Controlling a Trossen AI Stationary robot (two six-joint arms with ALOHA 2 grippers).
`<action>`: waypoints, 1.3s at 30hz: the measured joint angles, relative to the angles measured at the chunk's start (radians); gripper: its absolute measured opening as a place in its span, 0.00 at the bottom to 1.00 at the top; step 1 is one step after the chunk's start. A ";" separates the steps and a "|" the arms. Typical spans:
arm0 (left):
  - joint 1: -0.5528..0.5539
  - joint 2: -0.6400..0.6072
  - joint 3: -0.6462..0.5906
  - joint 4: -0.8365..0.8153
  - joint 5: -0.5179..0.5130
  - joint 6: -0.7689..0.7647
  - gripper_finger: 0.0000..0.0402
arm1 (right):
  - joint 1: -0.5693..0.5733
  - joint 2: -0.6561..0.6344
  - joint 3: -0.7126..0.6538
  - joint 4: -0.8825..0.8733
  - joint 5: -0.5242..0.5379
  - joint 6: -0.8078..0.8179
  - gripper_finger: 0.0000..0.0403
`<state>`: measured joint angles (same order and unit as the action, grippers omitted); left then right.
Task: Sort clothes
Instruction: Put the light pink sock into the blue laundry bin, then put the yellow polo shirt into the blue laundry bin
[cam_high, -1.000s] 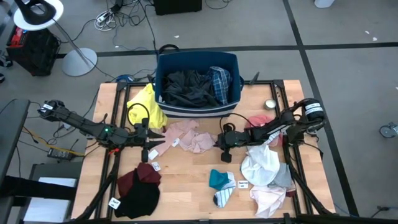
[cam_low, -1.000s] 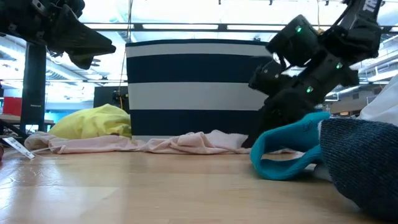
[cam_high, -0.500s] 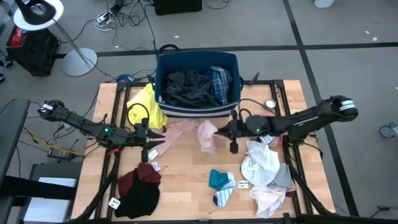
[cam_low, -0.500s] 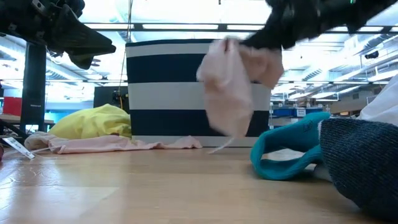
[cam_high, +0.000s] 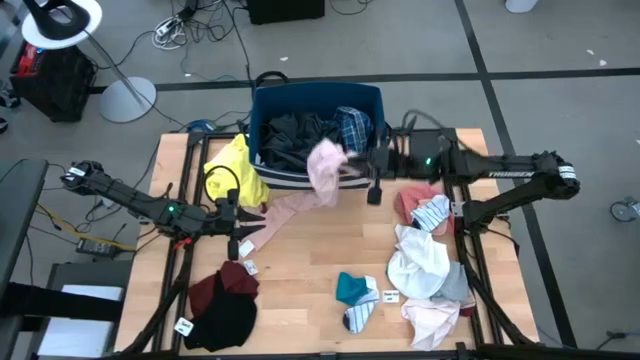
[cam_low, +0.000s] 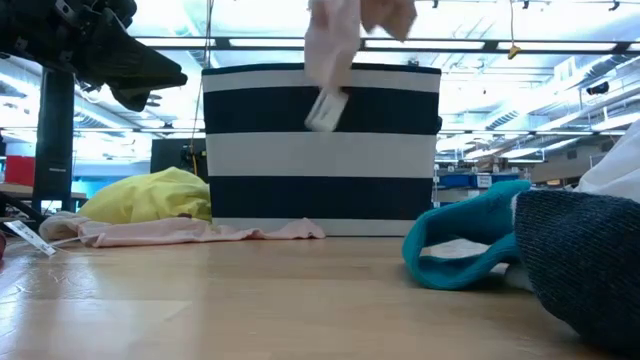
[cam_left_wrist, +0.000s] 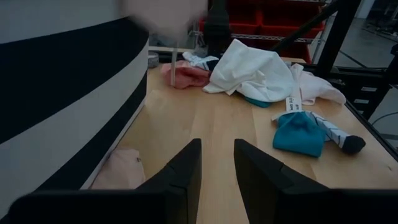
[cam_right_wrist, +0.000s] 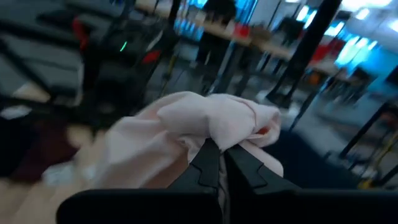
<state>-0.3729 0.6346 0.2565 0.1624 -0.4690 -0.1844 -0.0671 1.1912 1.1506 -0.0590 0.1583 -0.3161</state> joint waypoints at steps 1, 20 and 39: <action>0.000 0.000 0.000 0.000 0.000 0.000 0.25 | -0.020 0.000 0.025 -0.001 -0.007 -0.015 0.01; 0.000 0.000 0.000 0.004 -0.002 0.048 0.25 | -0.371 0.118 0.132 -0.064 -0.177 0.127 0.05; 0.000 0.000 0.000 0.079 -0.030 0.048 0.25 | -0.401 0.074 0.130 -0.234 -0.180 0.194 0.35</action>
<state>-0.3733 0.6346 0.2565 0.2416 -0.4986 -0.1367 -0.4683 1.2656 1.2808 -0.2927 -0.0215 -0.1219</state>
